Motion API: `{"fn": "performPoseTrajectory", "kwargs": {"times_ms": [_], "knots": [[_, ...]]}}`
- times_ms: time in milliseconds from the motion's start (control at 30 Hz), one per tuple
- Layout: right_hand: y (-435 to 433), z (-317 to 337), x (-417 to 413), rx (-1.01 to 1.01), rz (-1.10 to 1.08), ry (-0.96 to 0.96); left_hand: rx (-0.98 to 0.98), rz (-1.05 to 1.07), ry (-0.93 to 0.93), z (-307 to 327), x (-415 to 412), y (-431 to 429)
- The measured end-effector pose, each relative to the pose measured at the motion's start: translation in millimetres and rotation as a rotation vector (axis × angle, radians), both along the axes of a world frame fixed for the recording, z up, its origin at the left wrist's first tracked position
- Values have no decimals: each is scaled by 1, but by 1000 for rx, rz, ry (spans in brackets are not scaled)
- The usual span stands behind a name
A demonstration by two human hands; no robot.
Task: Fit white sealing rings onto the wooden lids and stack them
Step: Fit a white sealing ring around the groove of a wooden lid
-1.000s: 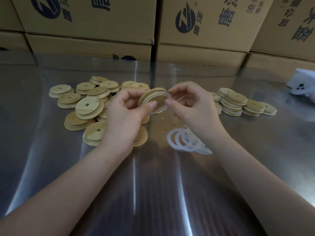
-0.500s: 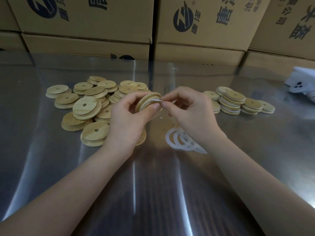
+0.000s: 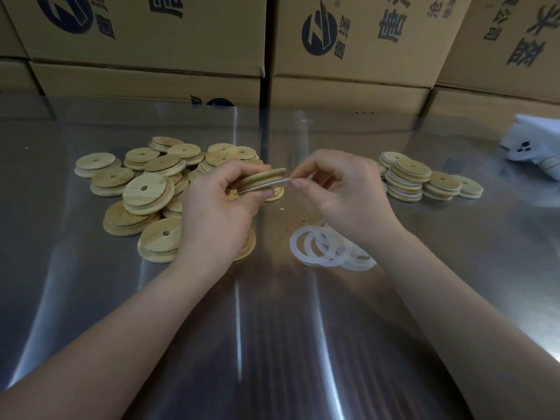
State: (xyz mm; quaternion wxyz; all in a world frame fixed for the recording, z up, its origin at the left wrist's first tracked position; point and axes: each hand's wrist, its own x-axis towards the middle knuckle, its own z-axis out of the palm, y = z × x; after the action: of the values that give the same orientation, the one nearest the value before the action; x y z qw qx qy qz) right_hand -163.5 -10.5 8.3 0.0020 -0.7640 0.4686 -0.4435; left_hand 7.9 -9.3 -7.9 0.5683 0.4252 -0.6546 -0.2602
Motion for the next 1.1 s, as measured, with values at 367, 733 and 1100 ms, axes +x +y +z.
{"fn": "performPoseTrajectory", "kwargs": {"times_ms": [367,733,1100], "knots": [[-4,-6,-2,-80,28,106,17,-127,44,-7,1,-2],[1,-3,5,96,129,-152,97,-167,206,-8,-3,0],[1,-8,10,-7,89,-113,321,-267,474,-10,-1,-3]]}}
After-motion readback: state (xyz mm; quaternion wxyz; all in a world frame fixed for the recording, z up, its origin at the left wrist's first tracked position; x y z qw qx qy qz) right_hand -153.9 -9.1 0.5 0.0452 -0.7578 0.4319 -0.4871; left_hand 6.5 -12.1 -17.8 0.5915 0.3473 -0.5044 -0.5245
